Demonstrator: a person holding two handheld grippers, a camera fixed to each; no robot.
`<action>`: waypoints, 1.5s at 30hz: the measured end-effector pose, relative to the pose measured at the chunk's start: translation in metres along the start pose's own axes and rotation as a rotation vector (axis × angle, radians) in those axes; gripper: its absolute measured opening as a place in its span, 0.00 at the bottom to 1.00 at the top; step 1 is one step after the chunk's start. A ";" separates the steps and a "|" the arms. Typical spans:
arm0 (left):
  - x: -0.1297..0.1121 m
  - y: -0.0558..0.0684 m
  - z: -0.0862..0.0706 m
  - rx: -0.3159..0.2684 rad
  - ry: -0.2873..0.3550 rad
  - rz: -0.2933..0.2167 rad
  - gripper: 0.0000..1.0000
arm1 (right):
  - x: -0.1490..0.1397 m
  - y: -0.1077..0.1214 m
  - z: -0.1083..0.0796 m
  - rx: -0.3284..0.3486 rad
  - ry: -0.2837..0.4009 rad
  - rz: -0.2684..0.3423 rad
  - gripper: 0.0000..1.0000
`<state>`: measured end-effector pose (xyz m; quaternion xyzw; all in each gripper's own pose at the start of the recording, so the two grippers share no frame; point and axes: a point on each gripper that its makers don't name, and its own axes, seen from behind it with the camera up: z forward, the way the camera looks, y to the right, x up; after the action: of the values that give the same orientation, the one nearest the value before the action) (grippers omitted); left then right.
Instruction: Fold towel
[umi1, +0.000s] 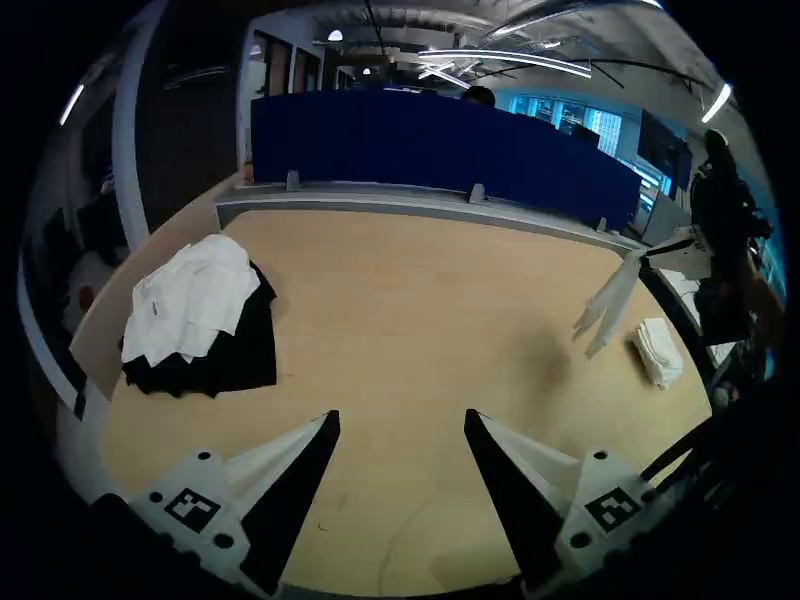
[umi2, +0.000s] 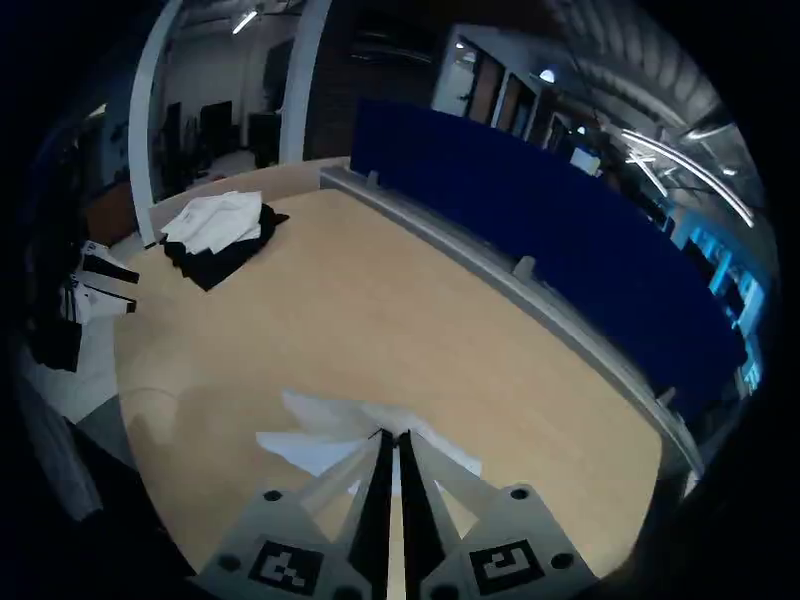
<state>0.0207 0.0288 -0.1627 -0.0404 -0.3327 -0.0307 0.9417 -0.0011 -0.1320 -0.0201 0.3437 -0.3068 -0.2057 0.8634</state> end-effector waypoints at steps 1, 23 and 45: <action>0.001 0.001 0.001 -0.002 0.000 0.002 0.92 | -0.002 0.008 -0.005 -0.011 -0.001 0.003 0.04; 0.011 0.035 0.020 -0.016 -0.020 0.044 0.93 | -0.063 0.159 -0.072 -0.185 -0.059 0.058 0.04; 0.014 0.059 0.022 -0.017 -0.036 0.079 0.92 | -0.116 0.218 -0.089 -0.232 -0.095 0.144 0.04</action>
<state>0.0226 0.0889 -0.1402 -0.0621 -0.3474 0.0044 0.9356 0.0055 0.1232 0.0406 0.2085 -0.3455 -0.1934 0.8943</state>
